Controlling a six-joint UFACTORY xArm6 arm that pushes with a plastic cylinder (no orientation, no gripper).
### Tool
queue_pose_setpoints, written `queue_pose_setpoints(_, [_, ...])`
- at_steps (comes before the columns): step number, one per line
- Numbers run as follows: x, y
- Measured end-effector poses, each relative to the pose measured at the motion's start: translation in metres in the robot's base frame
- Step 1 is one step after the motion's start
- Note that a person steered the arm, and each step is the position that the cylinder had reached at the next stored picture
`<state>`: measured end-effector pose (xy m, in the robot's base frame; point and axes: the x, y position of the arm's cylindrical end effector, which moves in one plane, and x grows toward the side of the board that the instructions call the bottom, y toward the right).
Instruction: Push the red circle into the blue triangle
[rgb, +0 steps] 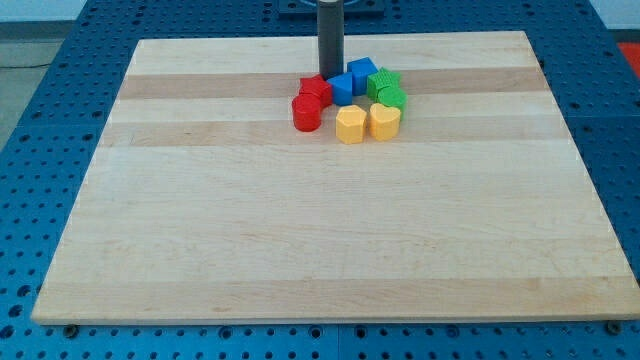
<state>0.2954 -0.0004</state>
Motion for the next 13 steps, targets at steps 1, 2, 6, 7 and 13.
queue_pose_setpoints(1, [0.009, 0.007])
queue_pose_setpoints(2, [0.013, 0.01])
queue_pose_setpoints(6, [0.0, -0.059])
queue_pose_setpoints(7, [0.045, -0.068])
queue_pose_setpoints(13, [0.118, -0.04])
